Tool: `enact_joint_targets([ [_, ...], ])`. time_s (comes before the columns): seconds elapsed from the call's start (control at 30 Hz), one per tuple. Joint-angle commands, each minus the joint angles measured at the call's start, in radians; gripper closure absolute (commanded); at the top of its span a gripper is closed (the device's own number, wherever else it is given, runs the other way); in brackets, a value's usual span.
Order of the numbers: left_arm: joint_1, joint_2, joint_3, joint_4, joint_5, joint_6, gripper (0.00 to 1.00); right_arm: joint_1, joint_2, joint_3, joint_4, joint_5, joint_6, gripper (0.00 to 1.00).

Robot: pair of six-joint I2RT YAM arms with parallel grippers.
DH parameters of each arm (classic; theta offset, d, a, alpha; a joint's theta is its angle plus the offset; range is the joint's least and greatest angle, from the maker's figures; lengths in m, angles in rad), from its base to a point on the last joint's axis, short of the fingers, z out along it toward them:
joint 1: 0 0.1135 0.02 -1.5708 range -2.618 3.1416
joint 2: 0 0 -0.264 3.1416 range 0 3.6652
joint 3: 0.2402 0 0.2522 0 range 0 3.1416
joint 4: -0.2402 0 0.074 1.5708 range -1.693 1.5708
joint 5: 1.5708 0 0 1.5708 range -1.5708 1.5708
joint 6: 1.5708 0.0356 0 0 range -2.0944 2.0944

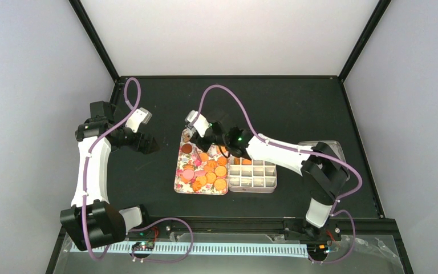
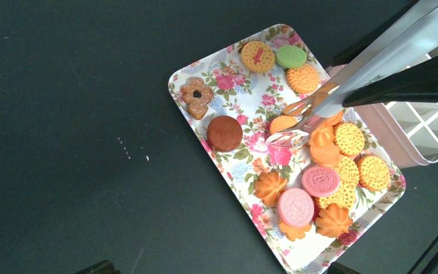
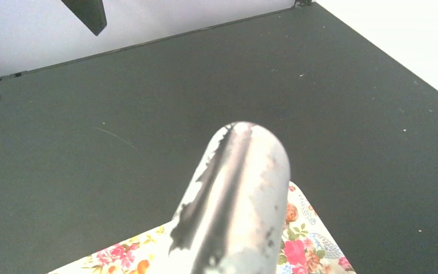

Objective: Pack the cookies

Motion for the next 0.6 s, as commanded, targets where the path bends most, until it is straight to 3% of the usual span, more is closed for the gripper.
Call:
enact_joint_targets([
  [0.0,0.01,-0.013,0.037,-0.027,-0.003,0.018,0.02,-0.016,-0.109,-0.007,0.043,0.03,-0.001,0.89],
  [0.23,0.01,-0.007,0.036,-0.015,0.0,0.019,0.02,-0.072,-0.306,-0.106,-0.012,0.079,0.01,0.89],
  [0.57,0.01,0.014,0.012,0.025,0.077,0.016,0.02,-0.152,-0.68,-0.385,-0.182,0.258,0.068,0.89],
])
